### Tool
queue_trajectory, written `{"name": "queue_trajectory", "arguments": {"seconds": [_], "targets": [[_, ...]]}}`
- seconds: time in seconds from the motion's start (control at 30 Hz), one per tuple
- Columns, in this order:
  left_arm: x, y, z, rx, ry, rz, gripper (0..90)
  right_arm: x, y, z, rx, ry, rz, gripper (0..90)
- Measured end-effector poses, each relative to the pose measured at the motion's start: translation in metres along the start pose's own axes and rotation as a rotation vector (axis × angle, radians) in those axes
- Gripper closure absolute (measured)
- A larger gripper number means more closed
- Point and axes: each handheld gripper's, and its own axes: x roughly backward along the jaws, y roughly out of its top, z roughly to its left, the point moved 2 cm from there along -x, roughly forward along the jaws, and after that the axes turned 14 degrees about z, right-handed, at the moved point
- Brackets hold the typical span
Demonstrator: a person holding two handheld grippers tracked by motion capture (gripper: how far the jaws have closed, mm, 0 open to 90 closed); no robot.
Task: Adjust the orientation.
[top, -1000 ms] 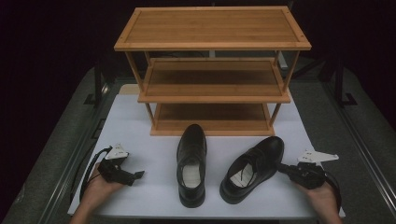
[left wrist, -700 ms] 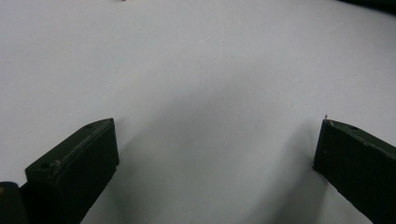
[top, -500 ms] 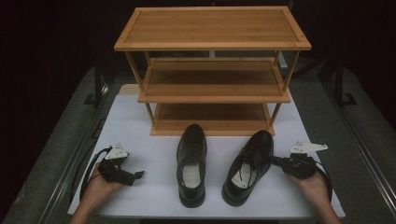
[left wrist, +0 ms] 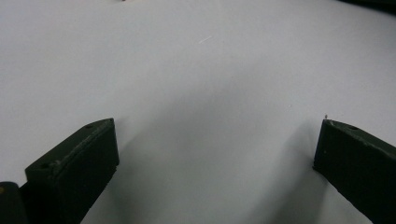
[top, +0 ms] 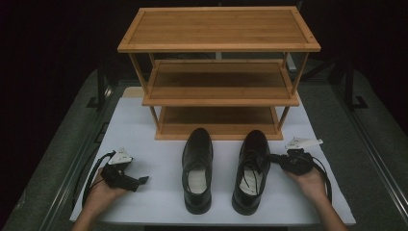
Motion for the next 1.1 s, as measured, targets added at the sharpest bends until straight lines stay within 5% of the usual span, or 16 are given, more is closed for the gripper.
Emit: {"name": "queue_trajectory", "arguments": {"seconds": [0.57,0.93,1.1], "targets": [[0.000,0.000,0.000,-0.001,0.000,0.000,0.0,-0.006,0.009,0.008,0.015,0.026,-0.016,90.0],[0.000,0.000,0.000,0.000,0.001,0.000,0.0,0.014,-0.032,0.042,0.044,0.072,-0.008,90.0],[0.000,0.000,0.000,0.000,0.001,0.000,0.0,0.012,-0.034,0.053,0.055,0.092,-0.008,90.0]]}}
